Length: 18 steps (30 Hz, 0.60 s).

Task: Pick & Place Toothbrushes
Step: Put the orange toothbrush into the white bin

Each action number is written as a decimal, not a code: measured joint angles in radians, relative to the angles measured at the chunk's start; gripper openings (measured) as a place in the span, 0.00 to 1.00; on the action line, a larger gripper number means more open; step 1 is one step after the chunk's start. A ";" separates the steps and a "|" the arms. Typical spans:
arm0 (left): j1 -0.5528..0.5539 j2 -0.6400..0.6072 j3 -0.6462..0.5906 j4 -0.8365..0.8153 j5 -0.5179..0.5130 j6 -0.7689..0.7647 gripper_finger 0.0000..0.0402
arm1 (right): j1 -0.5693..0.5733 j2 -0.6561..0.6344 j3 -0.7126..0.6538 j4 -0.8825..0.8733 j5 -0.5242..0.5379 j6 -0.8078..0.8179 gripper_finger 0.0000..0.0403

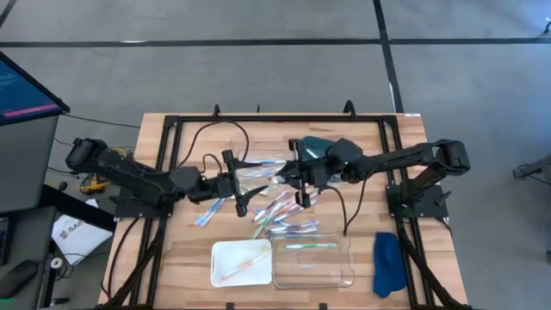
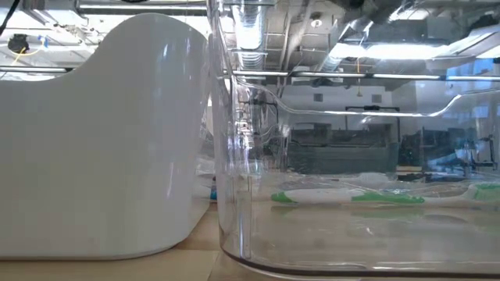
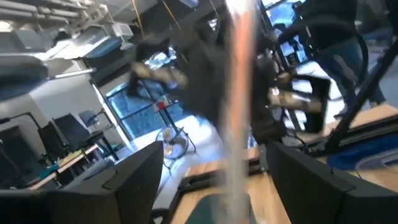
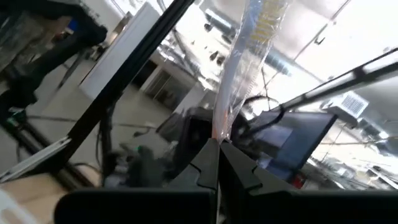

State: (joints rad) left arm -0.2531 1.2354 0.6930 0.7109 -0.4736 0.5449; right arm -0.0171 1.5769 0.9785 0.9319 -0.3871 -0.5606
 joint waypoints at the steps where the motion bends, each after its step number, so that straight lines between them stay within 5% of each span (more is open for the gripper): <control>1: 0.000 0.001 -0.001 -0.006 0.001 0.000 0.69 | 0.003 0.012 0.011 0.000 0.000 0.001 0.00; 18: -0.004 0.000 -0.001 -0.034 -0.033 0.000 0.69 | -0.013 0.045 0.041 -0.061 0.026 0.003 0.00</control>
State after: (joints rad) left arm -0.2573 1.2354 0.6918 0.6768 -0.5064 0.5448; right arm -0.0299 1.6218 1.0191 0.8704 -0.3607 -0.5571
